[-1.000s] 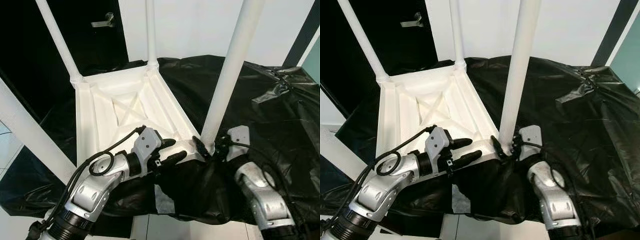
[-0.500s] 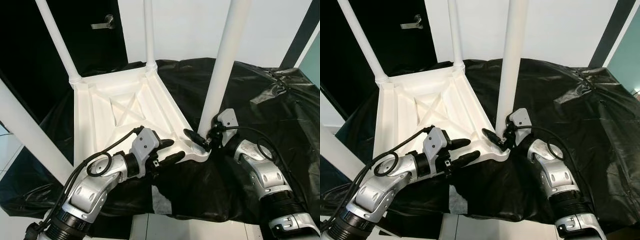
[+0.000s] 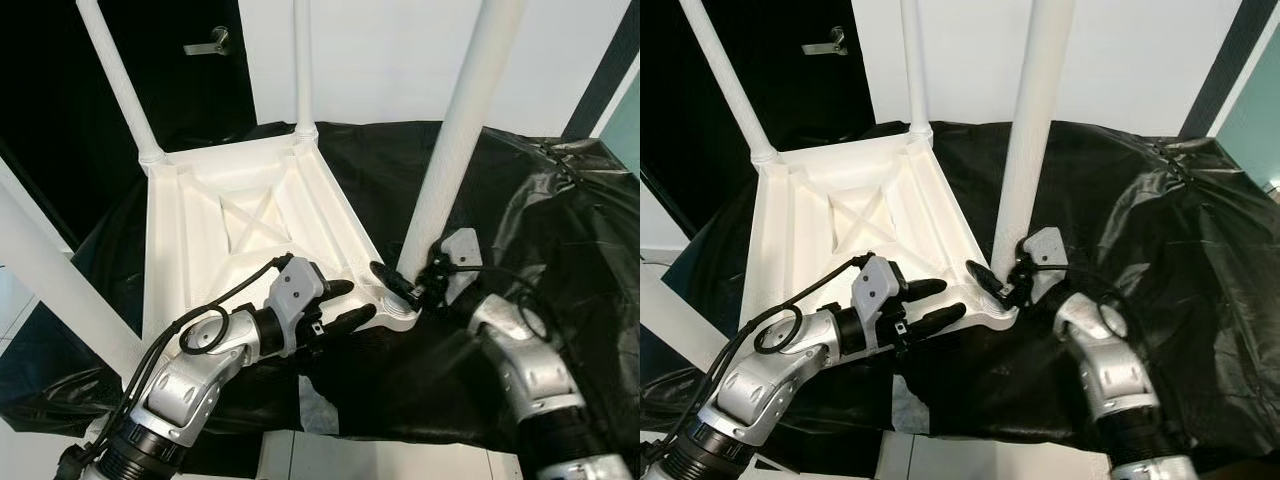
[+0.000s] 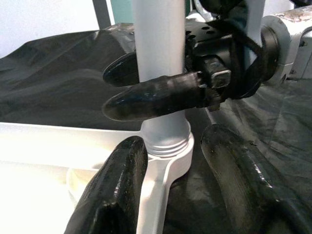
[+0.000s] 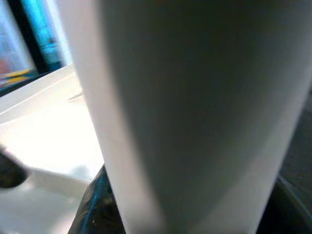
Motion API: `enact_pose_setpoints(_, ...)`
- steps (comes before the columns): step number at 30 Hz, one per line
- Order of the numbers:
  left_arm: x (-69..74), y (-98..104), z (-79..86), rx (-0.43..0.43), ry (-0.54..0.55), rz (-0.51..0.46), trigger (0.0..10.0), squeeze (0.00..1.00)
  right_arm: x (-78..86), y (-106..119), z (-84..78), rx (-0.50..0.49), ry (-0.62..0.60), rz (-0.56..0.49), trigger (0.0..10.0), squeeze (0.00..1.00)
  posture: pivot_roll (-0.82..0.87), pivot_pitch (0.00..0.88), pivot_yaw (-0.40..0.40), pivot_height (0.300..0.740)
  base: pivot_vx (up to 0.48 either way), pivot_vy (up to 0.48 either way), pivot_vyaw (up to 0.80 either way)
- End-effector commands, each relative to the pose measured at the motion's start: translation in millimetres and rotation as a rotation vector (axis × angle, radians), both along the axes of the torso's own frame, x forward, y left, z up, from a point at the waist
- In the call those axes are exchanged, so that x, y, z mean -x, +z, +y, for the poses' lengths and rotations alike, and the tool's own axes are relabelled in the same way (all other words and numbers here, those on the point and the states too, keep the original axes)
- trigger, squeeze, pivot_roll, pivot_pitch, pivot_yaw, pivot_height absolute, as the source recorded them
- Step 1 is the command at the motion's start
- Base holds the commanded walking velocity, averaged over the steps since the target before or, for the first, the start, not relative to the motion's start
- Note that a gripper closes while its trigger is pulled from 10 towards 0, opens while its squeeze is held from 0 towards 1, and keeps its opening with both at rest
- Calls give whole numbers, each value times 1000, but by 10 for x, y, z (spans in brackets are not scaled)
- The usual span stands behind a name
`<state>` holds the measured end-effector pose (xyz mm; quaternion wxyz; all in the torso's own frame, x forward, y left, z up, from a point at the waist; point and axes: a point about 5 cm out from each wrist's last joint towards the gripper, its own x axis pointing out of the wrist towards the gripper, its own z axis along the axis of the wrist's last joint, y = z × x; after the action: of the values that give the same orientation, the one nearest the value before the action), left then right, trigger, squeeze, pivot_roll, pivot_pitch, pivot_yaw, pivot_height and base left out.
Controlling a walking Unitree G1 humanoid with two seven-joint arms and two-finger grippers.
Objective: Building children table
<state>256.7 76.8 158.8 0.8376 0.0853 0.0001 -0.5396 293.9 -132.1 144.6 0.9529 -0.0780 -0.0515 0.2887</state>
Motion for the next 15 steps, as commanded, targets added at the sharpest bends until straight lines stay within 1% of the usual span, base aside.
enact_pose_setpoints(1, 39, -27, -22, -20, -61, 10, 10000, 0, 51, -209, 67, 24, -88, 88, 0, 0, 0, 0, -3, 740, 0, 0, 0)
enact_pose_setpoints(2, 38, -24, -27, -19, -63, 10, 10000, 0, 52, -237, 102, 1, -172, 104, 0, 0, 0, 0, -4, 740, 0, 0, 0)
enact_pose_setpoints(3, 38, -24, -27, -19, -63, 10, 10000, 0, 52, -237, 102, 1, -172, 104, 0, 0, 0, 0, -4, 740, 0, 0, 0)
enact_pose_setpoints(4, 38, -22, -28, -19, -65, 9, 10000, 0, 52, -250, 145, -5, -246, 98, 0, 0, 1, 0, -2, 740, 0, 0, 0)
enact_pose_setpoints(5, 38, -22, -28, -19, -65, 9, 10000, 0, 52, -250, 145, -5, -246, 98, 0, 0, 1, 0, -2, 740, 0, 0, 0)
enact_pose_setpoints(6, 35, -20, -23, -20, -66, 9, 10000, 0, 47, -275, 183, -18, -322, 109, 0, 0, 2, 0, 0, 740, 0, 0, 0)
enact_pose_setpoints(7, 35, -20, -23, -20, -66, 9, 10000, 0, 47, -275, 183, -18, -322, 109, 0, 0, 2, 0, 0, 740, 0, 0, 0)
enact_pose_setpoints(8, 35, -18, -14, -23, -68, 9, 10000, 0, 53, -285, 234, -39, -385, 114, 0, 0, 4, 0, 2, 740, 0, 0, 0)
enact_pose_setpoints(9, 35, -18, -14, -23, -68, 9, 10000, 0, 53, -285, 234, -39, -385, 114, 0, 0, 4, 0, 2, 740, 0, 0, 0)
enact_pose_setpoints(10, 37, -18, -2, -28, -70, 9, 10000, 0, 71, -285, 289, -55, -416, 114, 0, 0, 9, 0, 0, 740, 0, 0, 0)
enact_pose_setpoints(11, 37, -18, -2, -28, -70, 9, 10000, 0, 71, -285, 289, -55, -416, 114, 0, 0, 9, 0, 0, 740, 0, 0, 0)
enact_pose_setpoints(12, 36, -15, 16, -31, -71, 8, 10000, 0, 90, -288, 341, -71, -418, 120, 0, 0, 11, 0, 1, 740, 0, 0, 0)
enact_pose_setpoints(15, 34, -12, 32, -34, -69, 7, 10000, 0, 100, -288, 355, -78, -426, 124, 0, 0, 12, 0, 2, 740, 0, 0, 0)
